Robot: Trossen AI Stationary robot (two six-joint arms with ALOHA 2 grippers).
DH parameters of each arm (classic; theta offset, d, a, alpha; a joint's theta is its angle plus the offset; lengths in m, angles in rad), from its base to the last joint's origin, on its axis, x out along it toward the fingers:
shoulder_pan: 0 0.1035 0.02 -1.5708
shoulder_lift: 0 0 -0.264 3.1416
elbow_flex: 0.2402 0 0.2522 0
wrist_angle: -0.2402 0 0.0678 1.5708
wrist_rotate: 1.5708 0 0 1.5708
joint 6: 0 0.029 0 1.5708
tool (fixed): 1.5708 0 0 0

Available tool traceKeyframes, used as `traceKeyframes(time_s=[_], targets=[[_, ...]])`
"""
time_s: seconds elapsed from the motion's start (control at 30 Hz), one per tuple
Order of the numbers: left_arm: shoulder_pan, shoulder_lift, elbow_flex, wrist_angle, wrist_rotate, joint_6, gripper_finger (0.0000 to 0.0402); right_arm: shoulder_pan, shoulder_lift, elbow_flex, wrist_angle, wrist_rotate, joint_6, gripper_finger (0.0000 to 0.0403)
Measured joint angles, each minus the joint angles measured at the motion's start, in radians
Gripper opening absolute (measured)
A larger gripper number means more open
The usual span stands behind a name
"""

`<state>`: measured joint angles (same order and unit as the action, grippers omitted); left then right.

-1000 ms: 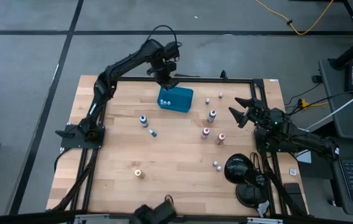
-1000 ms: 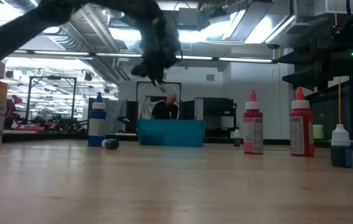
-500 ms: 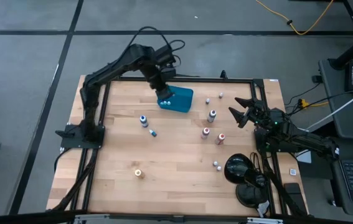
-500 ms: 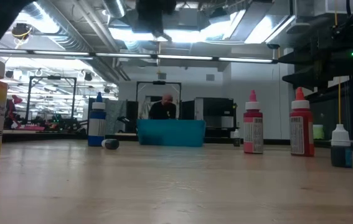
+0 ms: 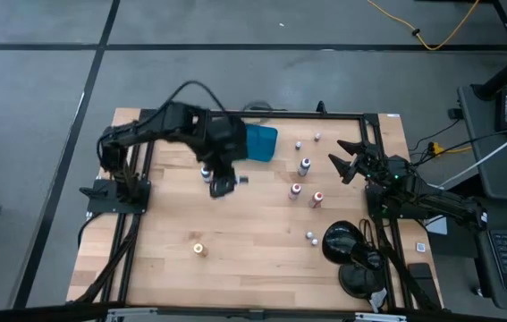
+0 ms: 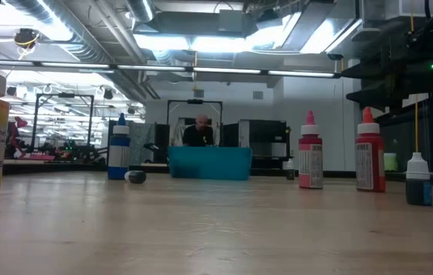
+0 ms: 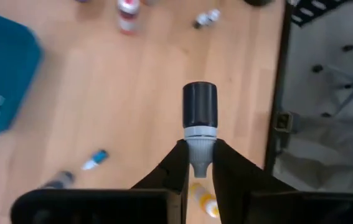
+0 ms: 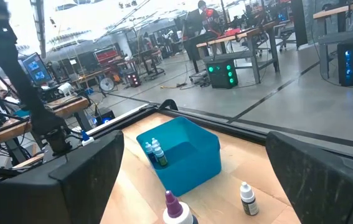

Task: Pick & Place food coloring
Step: Put the small black food coloring bottle into the blue bin

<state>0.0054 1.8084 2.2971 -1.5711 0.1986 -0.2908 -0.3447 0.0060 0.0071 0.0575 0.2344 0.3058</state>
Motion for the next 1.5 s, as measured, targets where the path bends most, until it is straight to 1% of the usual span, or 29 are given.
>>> traceKeyframes(time_s=[0.17,0.27,0.3,0.37,0.4,0.47,0.5,0.53,0.6,0.63,0.7,0.83,0.93,1.0,1.1,1.2,1.33,1.4,1.43,1.5], targets=[[-0.137,0.013,0.000,0.001,-0.005,-0.138,0.0042,0.000,0.000,0.000,0.000,0.000,0.000,0.0392],[-0.199,0.023,0.000,0.001,-0.052,-0.238,0.0042,0.000,0.000,0.000,0.006,0.000,0.023,0.0392],[-0.216,0.023,0.000,0.001,-0.061,-0.258,0.0042,0.000,0.000,0.000,0.005,0.000,0.060,0.0392],[-0.244,0.025,0.000,0.002,-0.072,-0.307,0.0042,0.000,0.000,0.000,0.006,-0.025,0.187,0.0392],[-0.254,0.030,0.000,0.004,-0.077,-0.328,0.0042,0.000,0.000,0.000,0.007,-0.056,0.259,0.0392],[-0.267,0.037,0.000,0.004,-0.098,-0.353,0.0042,0.000,0.001,0.000,0.042,-0.128,0.329,0.0392],[-0.274,0.038,0.000,0.005,-0.109,-0.360,0.0042,0.000,0.001,0.000,0.068,-0.189,0.344,0.0392],[-0.279,0.038,0.000,0.006,-0.115,-0.361,0.0042,0.000,0.001,0.000,0.107,-0.272,0.345,0.0392],[-0.283,0.039,0.000,0.015,-0.114,-0.361,0.0042,0.006,0.003,0.000,0.244,-0.436,0.355,0.0392],[-0.286,0.041,0.000,0.019,-0.111,-0.361,0.0042,0.011,0.005,0.007,0.310,-0.488,0.369,0.0392],[-0.289,0.043,0.000,0.033,-0.108,-0.361,0.0042,0.025,0.015,0.044,0.367,-0.537,0.387,0.0392],[-0.290,0.043,0.000,0.058,-0.103,-0.361,0.0042,0.055,0.066,0.172,0.360,-0.543,0.392,0.0392],[-0.290,0.043,0.000,0.058,-0.096,-0.361,0.0042,0.077,0.159,0.308,0.360,-0.543,0.361,0.0392],[-0.290,0.043,0.000,0.058,-0.075,-0.361,0.0042,0.092,0.248,0.417,0.364,-0.543,0.326,0.0392],[-0.290,0.043,0.000,0.058,-0.049,-0.361,0.0042,0.120,0.404,0.591,0.364,-0.548,0.242,0.0392],[-0.290,0.042,0.000,0.054,-0.036,-0.361,0.0042,0.159,0.575,0.760,0.365,-0.587,0.159,0.0392],[-0.290,0.040,0.000,0.044,-0.017,-0.353,0.0042,0.221,0.793,0.945,0.353,-0.634,0.086,0.0392],[-0.290,0.037,0.000,0.035,0.005,-0.353,0.0042,0.242,0.901,1.031,0.273,-0.635,0.080,0.0392],[-0.290,0.036,0.006,0.018,0.013,-0.353,0.0042,0.248,0.951,1.073,0.189,-0.644,0.081,0.0392],[-0.290,0.036,0.019,-0.005,0.013,-0.350,0.0042,0.251,1.049,1.164,-0.035,-0.679,0.073,0.0392]])
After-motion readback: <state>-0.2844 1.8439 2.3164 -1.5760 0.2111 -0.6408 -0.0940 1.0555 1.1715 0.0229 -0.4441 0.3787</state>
